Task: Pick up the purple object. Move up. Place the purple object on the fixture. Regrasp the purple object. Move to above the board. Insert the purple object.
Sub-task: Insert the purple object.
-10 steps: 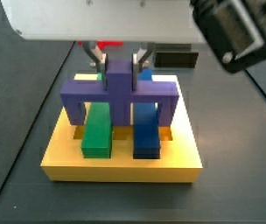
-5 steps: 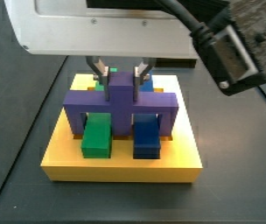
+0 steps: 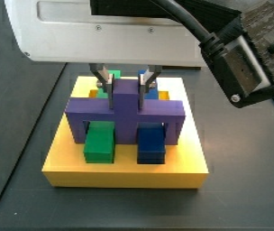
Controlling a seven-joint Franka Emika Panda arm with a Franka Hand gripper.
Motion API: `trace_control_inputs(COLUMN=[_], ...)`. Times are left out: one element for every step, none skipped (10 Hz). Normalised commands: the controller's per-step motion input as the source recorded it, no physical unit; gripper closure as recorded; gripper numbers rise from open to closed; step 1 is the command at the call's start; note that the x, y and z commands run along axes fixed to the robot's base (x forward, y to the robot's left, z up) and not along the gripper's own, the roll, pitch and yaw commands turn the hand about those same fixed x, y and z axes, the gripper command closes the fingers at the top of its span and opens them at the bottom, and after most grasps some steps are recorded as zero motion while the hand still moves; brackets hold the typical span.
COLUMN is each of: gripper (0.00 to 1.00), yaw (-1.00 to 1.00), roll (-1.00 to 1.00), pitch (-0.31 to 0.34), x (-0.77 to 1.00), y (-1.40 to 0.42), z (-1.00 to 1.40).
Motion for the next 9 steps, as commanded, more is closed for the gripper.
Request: trace_control_inputs(gripper=[1.00, 1.00, 1.00, 1.00, 1.00, 1.00, 1.00, 1.00, 1.00], yaw=[0.00, 0.00, 0.00, 0.00, 0.01, 0.02, 0.01, 0.01, 0.00], roll=[0.00, 0.01, 0.08, 0.08, 0.00, 0.00, 0.02, 0.04, 0.00], pitch=[0.000, 0.050, 0.040, -0.059, -0.139, -0.180, -0.207, -0.157, 0.000], x=[0.03, 0.14, 0.09, 0.05, 0.00, 0.00, 0.00, -0.06, 0.00], y=[0.19, 0.28, 0.15, 0.00, -0.05, -0.09, -0.11, -0.07, 0.00], z=[-0.32, -0.12, -0.20, -0.61, -0.72, -0.75, -0.70, -0.43, 0.00])
